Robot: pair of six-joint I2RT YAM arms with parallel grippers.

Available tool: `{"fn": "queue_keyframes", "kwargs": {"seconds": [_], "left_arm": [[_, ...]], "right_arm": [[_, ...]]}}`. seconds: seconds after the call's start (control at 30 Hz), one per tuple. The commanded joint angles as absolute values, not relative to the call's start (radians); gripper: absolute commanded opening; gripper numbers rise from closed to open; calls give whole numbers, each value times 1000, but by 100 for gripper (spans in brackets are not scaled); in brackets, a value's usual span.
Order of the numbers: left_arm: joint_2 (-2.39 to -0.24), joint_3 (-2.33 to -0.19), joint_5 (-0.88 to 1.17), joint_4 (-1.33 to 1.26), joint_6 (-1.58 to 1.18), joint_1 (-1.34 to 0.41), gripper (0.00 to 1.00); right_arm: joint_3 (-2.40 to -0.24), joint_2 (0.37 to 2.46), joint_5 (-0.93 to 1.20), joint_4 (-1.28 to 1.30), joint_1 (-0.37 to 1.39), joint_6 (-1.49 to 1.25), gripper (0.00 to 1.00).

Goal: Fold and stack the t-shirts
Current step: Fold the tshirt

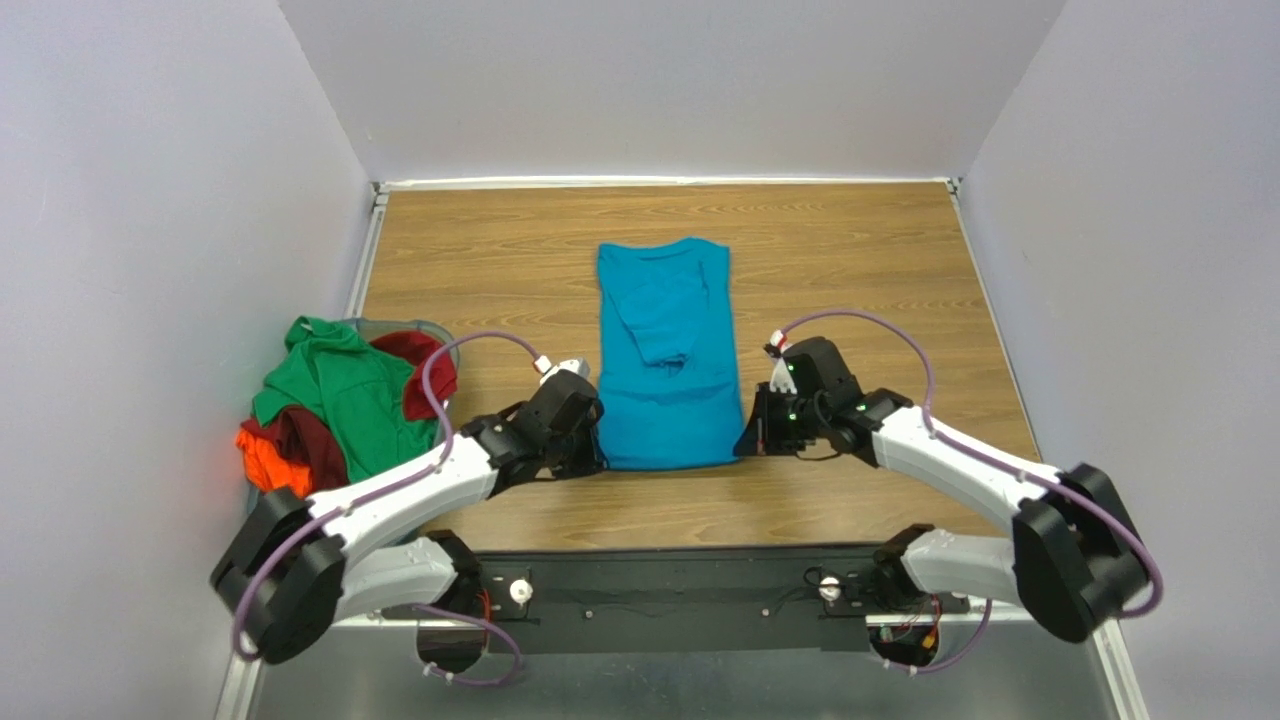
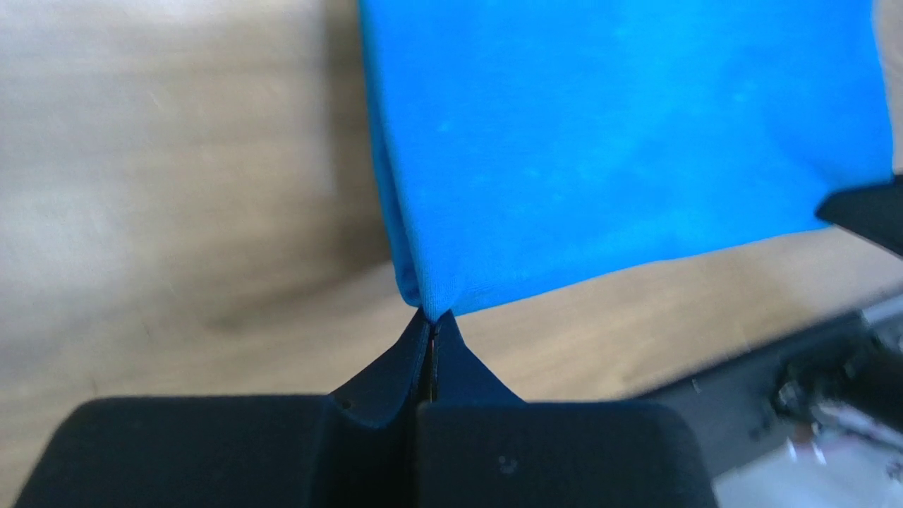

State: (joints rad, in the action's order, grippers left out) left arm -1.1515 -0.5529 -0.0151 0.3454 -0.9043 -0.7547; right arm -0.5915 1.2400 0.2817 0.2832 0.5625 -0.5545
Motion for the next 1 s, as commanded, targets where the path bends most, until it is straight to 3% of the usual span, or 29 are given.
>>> {"fn": "queue_keyframes", "kwargs": {"seconds": [0.0, 0.43, 0.63, 0.97], "left_arm": [[-1019, -596, -34, 521, -985, -834, 0], [-686, -758, -44, 738, -1051, -868, 0], [-687, -819, -115, 709, -999, -868, 0], [-818, -839, -252, 436, -847, -839, 0]], "right_arm": [[-607, 1129, 475, 467, 571, -565, 1], [-854, 950, 663, 816, 571, -502, 1], [-948, 976, 487, 833, 571, -517, 1], [-1043, 1143, 238, 779, 565, -535, 1]]}}
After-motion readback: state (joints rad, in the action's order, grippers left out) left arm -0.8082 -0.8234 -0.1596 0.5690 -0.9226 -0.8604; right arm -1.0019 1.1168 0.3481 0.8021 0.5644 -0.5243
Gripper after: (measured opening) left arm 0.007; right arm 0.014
